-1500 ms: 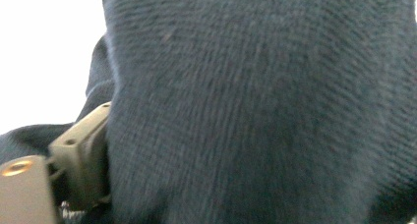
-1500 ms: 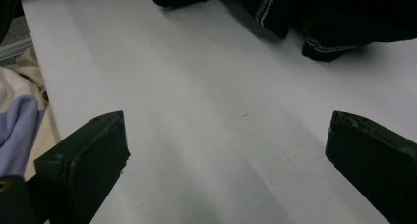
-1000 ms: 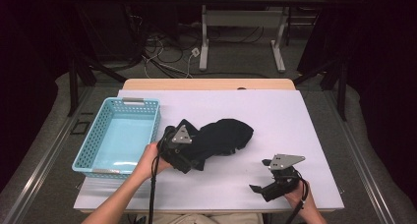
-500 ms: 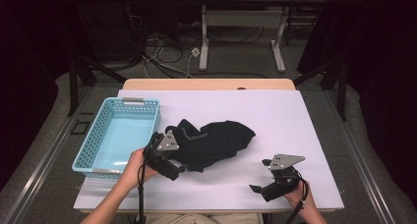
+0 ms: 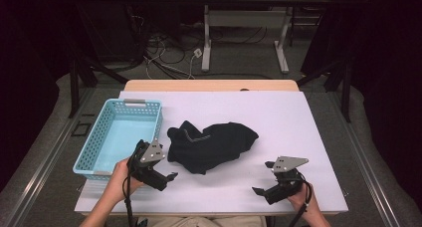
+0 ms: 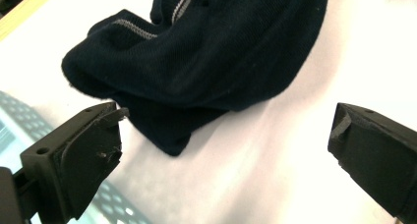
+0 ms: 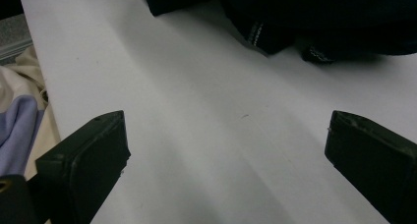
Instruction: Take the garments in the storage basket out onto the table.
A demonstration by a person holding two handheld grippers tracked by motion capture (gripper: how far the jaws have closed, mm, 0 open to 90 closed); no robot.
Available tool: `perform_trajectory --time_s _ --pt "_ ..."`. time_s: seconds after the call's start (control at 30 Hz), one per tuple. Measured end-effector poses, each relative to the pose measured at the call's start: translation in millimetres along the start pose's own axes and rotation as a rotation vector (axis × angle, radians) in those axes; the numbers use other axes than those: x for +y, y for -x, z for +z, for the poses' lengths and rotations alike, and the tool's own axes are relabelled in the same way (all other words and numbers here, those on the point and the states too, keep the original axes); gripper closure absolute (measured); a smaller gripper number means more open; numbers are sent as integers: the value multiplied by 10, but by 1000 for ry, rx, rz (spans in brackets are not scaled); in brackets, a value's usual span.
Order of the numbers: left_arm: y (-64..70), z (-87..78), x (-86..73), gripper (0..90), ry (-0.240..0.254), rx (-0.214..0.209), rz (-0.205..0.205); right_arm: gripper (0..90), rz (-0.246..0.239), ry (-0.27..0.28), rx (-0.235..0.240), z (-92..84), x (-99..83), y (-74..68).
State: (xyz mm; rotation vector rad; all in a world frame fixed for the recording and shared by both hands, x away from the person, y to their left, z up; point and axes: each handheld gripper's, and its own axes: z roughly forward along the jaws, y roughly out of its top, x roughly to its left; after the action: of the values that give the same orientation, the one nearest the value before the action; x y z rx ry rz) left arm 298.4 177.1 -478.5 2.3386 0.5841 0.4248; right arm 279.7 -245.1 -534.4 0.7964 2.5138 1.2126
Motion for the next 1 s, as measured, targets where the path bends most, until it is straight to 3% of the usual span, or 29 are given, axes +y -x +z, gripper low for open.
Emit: perform_trajectory --time_s 0.07,0.6,1.0 --pt "19 -36 -25 0 -21 5 8 22 0 -1 1 -1 1 1" --pt "123 -262 -317 0 -9 63 -33 23 -8 -9 -5 13 1 -6" --pt "229 -351 -444 0 -8 69 -47 23 -13 -10 -1 13 -1 -2"
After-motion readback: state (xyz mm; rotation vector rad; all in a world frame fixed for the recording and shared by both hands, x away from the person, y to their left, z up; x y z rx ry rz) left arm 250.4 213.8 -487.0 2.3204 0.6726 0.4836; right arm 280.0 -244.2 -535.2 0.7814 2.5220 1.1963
